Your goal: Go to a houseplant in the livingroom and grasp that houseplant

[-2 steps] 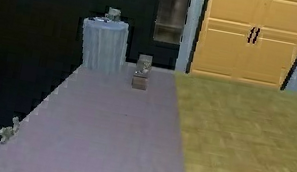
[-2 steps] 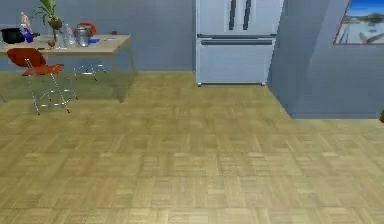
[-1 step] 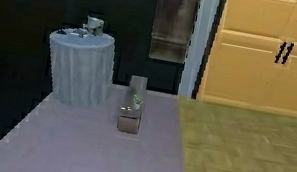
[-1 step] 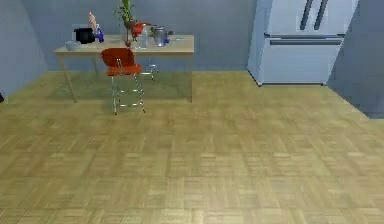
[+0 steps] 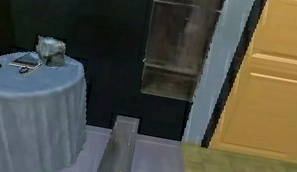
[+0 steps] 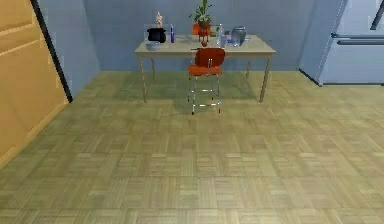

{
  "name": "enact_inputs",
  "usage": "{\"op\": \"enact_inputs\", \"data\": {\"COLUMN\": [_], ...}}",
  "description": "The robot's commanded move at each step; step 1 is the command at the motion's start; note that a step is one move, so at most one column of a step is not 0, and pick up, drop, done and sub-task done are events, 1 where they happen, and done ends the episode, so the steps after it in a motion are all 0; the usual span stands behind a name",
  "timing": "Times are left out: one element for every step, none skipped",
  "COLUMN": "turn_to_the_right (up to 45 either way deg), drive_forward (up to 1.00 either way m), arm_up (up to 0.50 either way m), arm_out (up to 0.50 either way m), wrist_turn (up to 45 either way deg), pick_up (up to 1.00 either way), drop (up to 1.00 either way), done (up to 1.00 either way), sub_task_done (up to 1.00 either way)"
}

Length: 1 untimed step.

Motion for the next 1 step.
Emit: {"op": "enact_inputs", "data": {"turn_to_the_right": [27.0], "drive_forward": [0.00], "arm_up": [0.00], "arm_out": [0.00], "wrist_turn": [0.0], "pick_up": [0.00], "drop": [0.00], "done": [0.00], "sub_task_done": [0.00]}}
